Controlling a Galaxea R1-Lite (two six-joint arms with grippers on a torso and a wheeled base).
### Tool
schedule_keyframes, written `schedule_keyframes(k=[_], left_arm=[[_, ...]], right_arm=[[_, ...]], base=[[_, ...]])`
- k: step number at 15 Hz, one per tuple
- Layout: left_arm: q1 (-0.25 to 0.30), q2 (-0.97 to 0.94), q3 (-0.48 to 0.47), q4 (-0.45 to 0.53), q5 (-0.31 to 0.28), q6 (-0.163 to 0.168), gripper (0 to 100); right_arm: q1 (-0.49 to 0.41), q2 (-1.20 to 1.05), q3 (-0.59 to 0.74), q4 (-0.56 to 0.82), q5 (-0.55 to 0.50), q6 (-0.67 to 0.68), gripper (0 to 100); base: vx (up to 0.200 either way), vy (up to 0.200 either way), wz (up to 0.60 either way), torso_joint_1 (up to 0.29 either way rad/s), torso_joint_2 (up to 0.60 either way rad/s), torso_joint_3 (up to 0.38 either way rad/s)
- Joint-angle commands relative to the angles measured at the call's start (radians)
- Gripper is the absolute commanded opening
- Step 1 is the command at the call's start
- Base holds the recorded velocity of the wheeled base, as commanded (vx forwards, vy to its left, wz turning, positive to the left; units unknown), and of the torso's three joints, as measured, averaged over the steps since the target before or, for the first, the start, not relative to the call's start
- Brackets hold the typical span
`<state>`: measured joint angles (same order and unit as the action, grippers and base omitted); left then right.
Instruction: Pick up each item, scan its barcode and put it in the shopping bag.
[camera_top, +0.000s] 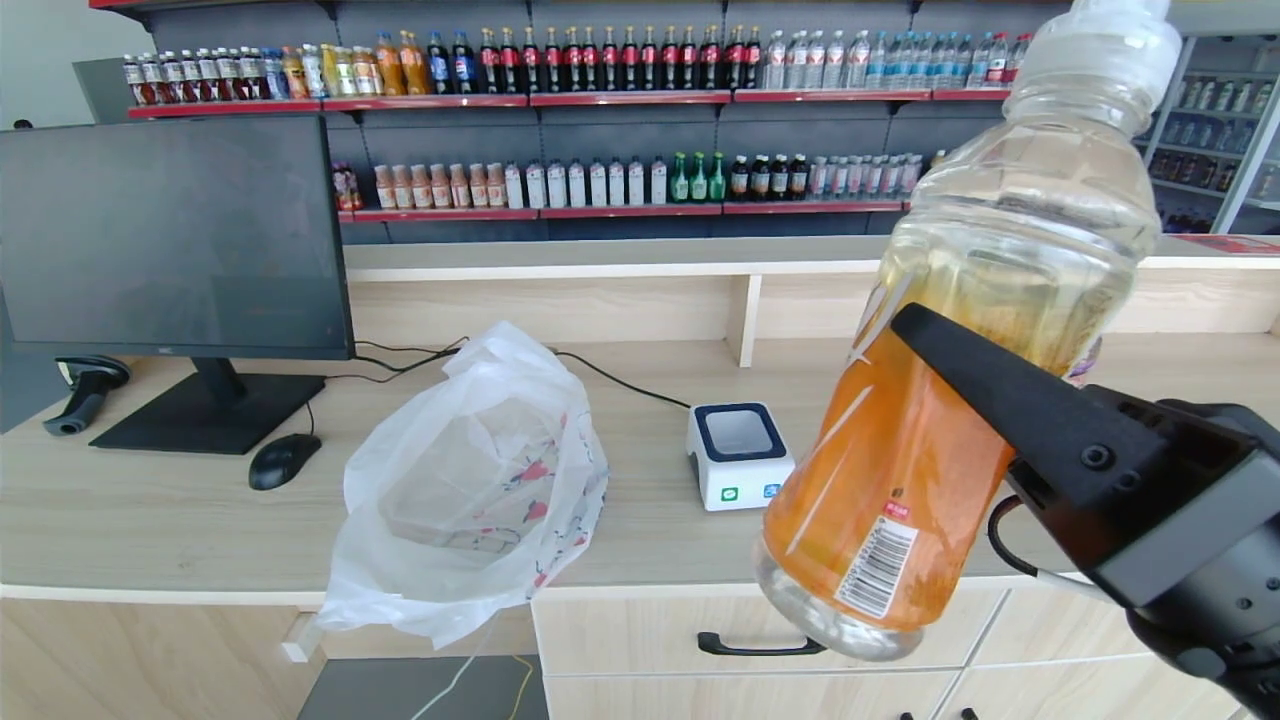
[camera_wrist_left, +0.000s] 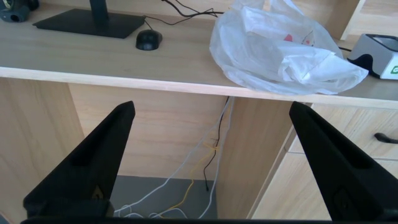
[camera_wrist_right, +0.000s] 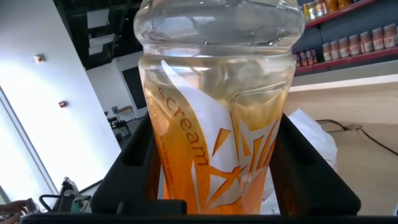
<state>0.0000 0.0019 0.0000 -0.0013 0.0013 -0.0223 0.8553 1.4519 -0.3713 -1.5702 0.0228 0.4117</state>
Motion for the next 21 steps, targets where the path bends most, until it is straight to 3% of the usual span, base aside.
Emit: schedule_keyframes(k=[1, 3, 10, 16, 21], left_arm=[[-0.002, 0.0, 0.0, 0.0, 0.0, 0.001, 100], [-0.003, 0.0, 0.0, 0.0, -0.003, 0.024, 100], [-0.002, 0.0, 0.0, 0.0, -0.003, 0.016, 100], [0.0, 0.0, 0.0, 0.0, -0.003, 0.016, 100], [-0.002, 0.0, 0.0, 0.0, -0.003, 0.018, 100]], right_arm=[[0.002, 0.002, -0.001, -0.001, 0.0, 0.006, 0], [0.002, -0.002, -0.003, -0.001, 0.0, 0.01, 0], [0.001, 0.001, 0.0, -0.001, 0.0, 0.018, 0], [-0.01, 0.047, 0.002, -0.001, 0.003, -0.054, 0], [-0.233, 0.134, -0.026, -0.001, 0.046, -0.156, 0]], base=[[0.0, 0.0, 0.0, 0.0, 0.0, 0.0], [0.0, 0.0, 0.0, 0.0, 0.0, 0.0], [0.0, 0.0, 0.0, 0.0, 0.0, 0.0], [0.0, 0.0, 0.0, 0.0, 0.0, 0.0], [0.0, 0.0, 0.0, 0.0, 0.0, 0.0]])
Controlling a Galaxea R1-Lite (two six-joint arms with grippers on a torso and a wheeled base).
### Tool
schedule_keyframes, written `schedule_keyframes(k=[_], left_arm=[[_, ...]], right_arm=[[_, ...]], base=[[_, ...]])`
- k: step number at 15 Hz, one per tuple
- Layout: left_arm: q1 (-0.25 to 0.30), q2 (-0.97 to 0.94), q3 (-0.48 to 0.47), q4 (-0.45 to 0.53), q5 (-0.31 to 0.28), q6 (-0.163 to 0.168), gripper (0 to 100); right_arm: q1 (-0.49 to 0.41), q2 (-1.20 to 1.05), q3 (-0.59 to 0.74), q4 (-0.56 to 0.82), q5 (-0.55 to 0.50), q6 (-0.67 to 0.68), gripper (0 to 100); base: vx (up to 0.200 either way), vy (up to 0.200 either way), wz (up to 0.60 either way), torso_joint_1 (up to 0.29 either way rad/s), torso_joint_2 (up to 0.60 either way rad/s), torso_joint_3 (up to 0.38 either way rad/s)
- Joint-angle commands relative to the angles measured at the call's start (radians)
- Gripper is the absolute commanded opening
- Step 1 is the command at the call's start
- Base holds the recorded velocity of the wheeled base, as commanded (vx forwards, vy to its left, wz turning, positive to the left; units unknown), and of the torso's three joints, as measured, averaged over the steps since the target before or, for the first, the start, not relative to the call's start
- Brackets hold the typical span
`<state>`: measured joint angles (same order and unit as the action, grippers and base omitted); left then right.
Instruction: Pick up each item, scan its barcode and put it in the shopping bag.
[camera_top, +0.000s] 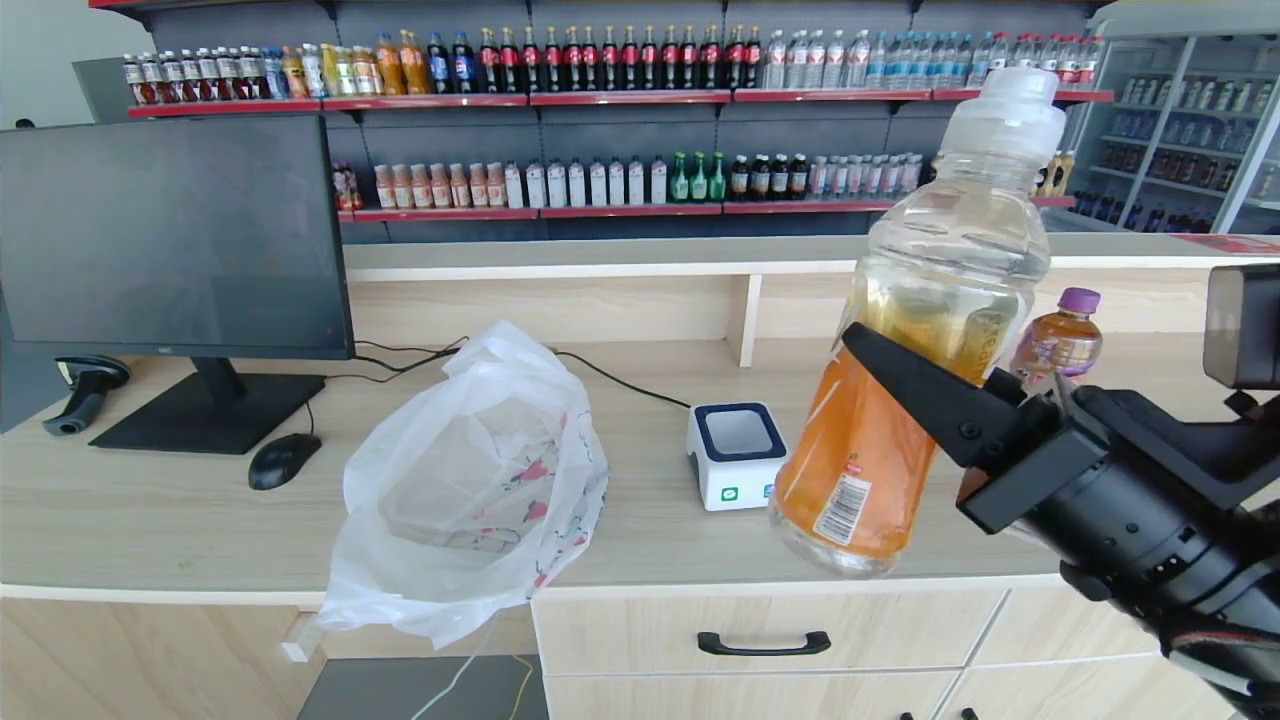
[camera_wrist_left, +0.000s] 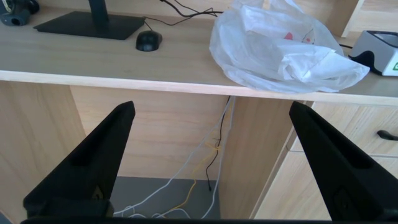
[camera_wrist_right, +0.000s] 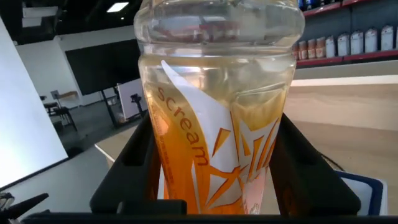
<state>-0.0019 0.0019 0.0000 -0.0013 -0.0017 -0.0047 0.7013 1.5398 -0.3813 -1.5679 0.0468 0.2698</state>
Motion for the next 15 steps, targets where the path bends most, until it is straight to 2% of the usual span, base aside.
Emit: schedule_keyframes(k=[1, 3, 4, 6, 8, 15], left_arm=[[0.0, 0.0, 0.0, 0.0, 0.0, -0.001, 100], [0.0, 0.0, 0.0, 0.0, 0.0, 0.0, 100], [0.0, 0.0, 0.0, 0.0, 0.0, 0.0, 100], [0.002, 0.0, 0.0, 0.0, 0.0, -0.001, 100], [0.002, 0.0, 0.0, 0.0, 0.0, -0.001, 100], [0.002, 0.0, 0.0, 0.0, 0.002, -0.003, 100]], right_arm=[[-0.117, 0.063, -0.041, -0.003, 0.042, -0.034, 0], [-0.197, 0.106, -0.059, -0.003, 0.042, -0.104, 0], [-0.233, 0.123, -0.057, -0.003, 0.044, -0.182, 0], [-0.238, 0.137, -0.053, -0.003, 0.036, -0.245, 0], [-0.306, 0.141, -0.034, -0.003, 0.019, -0.299, 0], [-0.321, 0.129, -0.057, -0.003, 0.019, -0.299, 0]], base=[[0.0, 0.0, 0.0, 0.0, 0.0, 0.0], [0.0, 0.0, 0.0, 0.0, 0.0, 0.0], [0.0, 0.0, 0.0, 0.0, 0.0, 0.0], [0.0, 0.0, 0.0, 0.0, 0.0, 0.0], [0.0, 0.0, 0.0, 0.0, 0.0, 0.0], [0.0, 0.2, 0.0, 0.005, 0.0, 0.001]])
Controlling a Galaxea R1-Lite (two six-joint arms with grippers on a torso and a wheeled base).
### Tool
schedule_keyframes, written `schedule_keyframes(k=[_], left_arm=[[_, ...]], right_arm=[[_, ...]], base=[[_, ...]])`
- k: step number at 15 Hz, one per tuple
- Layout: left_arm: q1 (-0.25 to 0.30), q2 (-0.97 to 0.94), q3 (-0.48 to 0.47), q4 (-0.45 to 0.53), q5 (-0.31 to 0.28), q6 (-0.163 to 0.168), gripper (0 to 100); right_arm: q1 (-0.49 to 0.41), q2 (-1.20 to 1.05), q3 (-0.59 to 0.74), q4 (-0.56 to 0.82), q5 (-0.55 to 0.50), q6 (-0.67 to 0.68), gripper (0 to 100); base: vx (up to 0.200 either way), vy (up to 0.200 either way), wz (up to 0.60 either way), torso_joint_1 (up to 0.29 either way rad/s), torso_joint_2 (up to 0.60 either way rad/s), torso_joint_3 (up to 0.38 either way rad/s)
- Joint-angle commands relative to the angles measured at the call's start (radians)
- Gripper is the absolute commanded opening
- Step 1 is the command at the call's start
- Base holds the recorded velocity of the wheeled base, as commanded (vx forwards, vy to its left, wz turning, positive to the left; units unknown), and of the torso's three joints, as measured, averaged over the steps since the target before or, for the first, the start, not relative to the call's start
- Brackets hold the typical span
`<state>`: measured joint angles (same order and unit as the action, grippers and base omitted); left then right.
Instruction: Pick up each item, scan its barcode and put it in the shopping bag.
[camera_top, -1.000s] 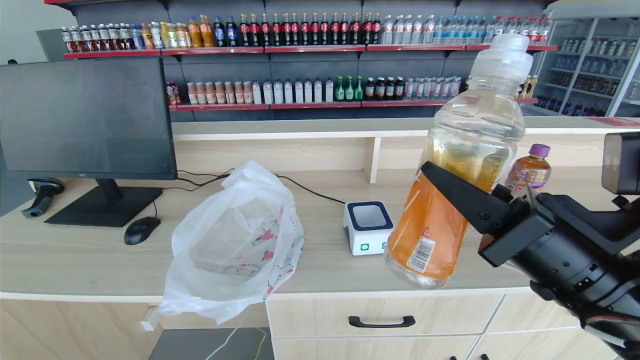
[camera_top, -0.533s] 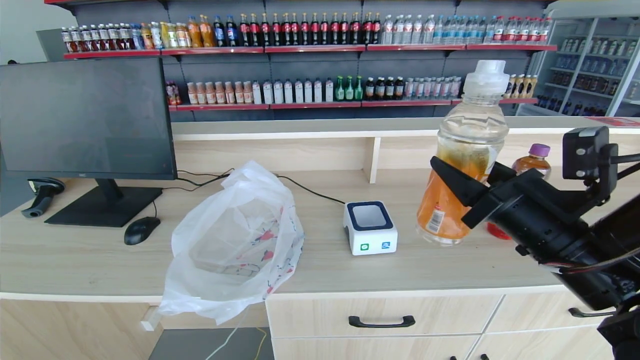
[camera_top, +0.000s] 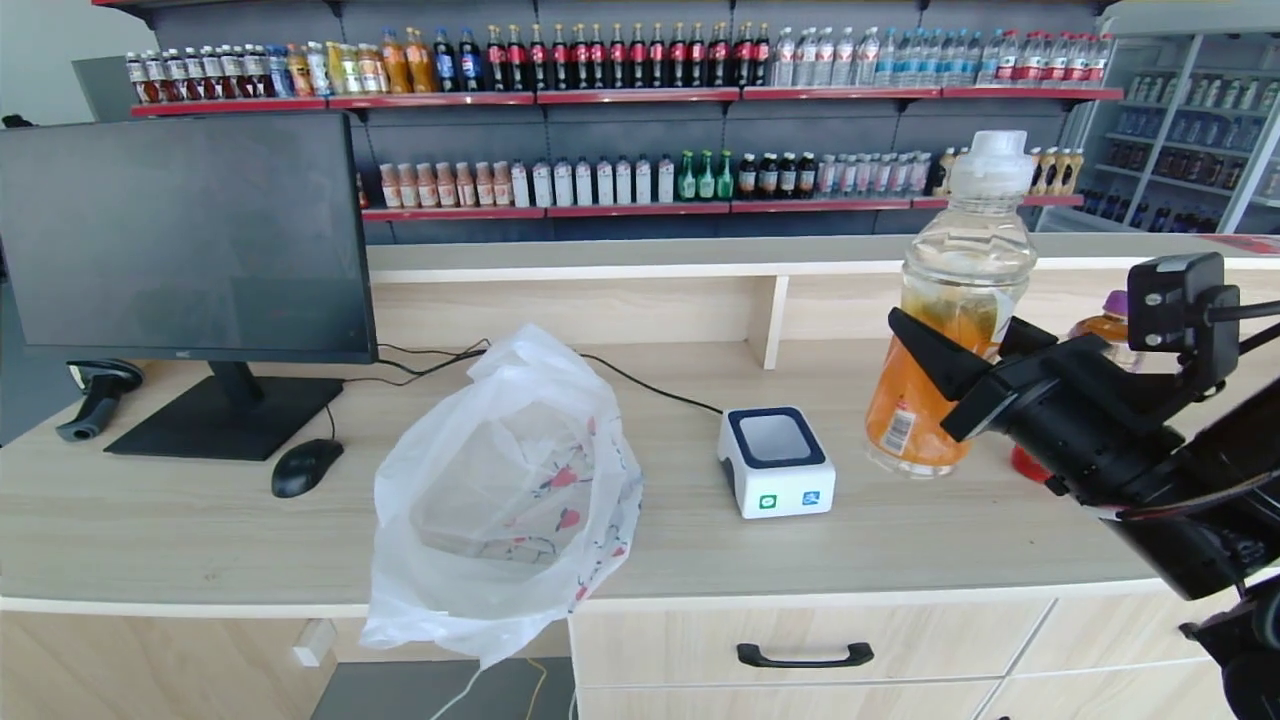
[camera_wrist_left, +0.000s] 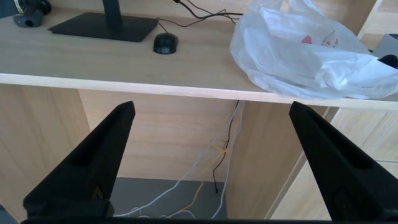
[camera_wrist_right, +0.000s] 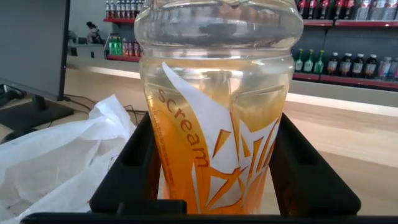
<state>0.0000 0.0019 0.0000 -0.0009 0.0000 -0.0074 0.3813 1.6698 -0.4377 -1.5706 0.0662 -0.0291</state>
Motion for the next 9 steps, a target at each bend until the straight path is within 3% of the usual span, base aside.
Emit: schedule_keyframes(k=[1, 4, 9], left_arm=[[0.0, 0.0, 0.0, -0.001, -0.002, 0.0, 100], [0.0, 0.0, 0.0, -0.001, 0.0, -0.002, 100], [-0.002, 0.0, 0.0, -0.001, 0.0, 0.001, 100]], right_arm=[[-0.002, -0.001, -0.004, 0.0, 0.0, 0.0, 0], [0.001, 0.004, -0.009, 0.0, 0.0, 0.0, 0], [0.014, 0.024, -0.012, 0.0, 0.0, 0.003, 0]], base=[[0.0, 0.2, 0.0, -0.007, 0.0, -0.002], [0.0, 0.2, 0.0, -0.001, 0.0, 0.002], [0.0, 0.0, 0.0, 0.0, 0.0, 0.0]])
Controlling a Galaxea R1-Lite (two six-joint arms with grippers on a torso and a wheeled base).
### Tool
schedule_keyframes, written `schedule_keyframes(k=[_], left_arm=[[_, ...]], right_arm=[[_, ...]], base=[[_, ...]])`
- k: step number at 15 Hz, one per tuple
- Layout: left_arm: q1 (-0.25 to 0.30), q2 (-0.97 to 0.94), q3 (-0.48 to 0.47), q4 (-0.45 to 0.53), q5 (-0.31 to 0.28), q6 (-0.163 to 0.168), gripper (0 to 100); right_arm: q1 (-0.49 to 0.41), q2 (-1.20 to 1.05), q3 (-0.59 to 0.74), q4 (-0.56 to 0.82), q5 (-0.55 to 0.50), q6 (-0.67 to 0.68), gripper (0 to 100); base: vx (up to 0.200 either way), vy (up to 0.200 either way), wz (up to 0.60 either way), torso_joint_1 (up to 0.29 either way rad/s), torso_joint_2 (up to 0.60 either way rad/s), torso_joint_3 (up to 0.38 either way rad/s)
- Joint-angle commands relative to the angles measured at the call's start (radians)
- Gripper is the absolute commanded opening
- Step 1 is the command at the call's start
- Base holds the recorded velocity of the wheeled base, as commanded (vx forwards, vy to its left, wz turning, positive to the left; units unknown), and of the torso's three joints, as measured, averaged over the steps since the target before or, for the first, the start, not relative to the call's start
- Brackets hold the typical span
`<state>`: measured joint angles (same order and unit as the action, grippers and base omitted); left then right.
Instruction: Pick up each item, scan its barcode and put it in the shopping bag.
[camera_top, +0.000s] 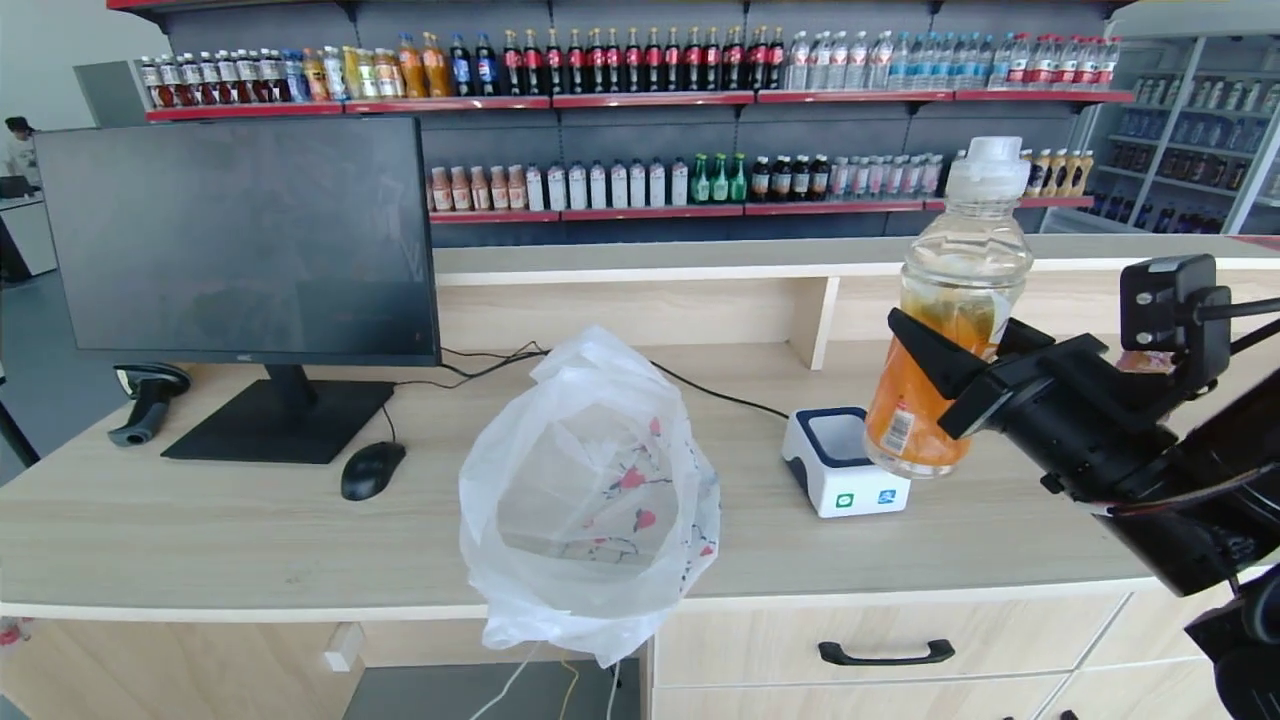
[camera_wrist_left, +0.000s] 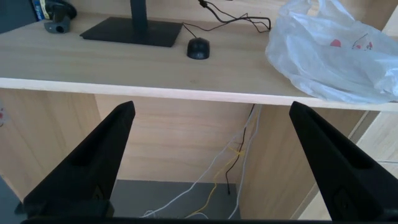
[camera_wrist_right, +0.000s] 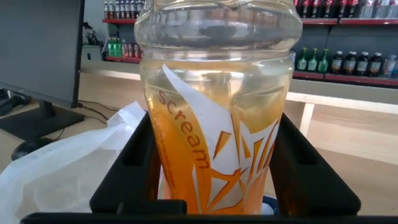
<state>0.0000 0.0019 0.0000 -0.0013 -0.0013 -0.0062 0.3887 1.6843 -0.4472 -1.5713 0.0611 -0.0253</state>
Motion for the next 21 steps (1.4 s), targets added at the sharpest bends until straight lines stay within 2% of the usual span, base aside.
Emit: schedule_keyframes(k=[1, 5, 13, 15, 17, 18, 21], left_arm=[[-0.002, 0.0, 0.0, 0.0, 0.0, 0.0, 100], [-0.002, 0.0, 0.0, 0.0, 0.001, 0.0, 100], [0.0, 0.0, 0.0, 0.0, 0.001, -0.003, 100], [0.0, 0.0, 0.0, 0.0, 0.001, -0.003, 100], [0.0, 0.0, 0.0, 0.0, 0.001, -0.003, 100], [0.0, 0.0, 0.0, 0.0, 0.001, -0.001, 100], [0.0, 0.0, 0.0, 0.0, 0.0, -0.001, 100]], right_arm=[[0.009, 0.017, -0.011, 0.0, 0.005, -0.001, 0], [0.009, 0.045, -0.024, 0.0, 0.005, -0.002, 0], [0.007, 0.077, -0.087, 0.0, 0.006, -0.01, 0], [0.006, 0.097, -0.122, 0.0, 0.014, -0.065, 0], [-0.014, 0.143, -0.153, 0.0, 0.16, -0.289, 0], [-0.021, 0.161, -0.163, 0.0, 0.175, -0.374, 0], [-0.027, 0.16, -0.171, 0.0, 0.174, -0.513, 0]], base=[[0.0, 0.0, 0.0, 0.0, 0.0, 0.0], [0.2, 0.0, 0.0, -0.009, 0.0, 0.001], [0.0, 0.0, 0.0, 0.0, 0.0, 0.0], [0.0, 0.0, 0.0, 0.0, 0.0, 0.0], [0.0, 0.0, 0.0, 0.0, 0.0, 0.0], [0.0, 0.0, 0.0, 0.0, 0.0, 0.0], [0.0, 0.0, 0.0, 0.0, 0.0, 0.0]])
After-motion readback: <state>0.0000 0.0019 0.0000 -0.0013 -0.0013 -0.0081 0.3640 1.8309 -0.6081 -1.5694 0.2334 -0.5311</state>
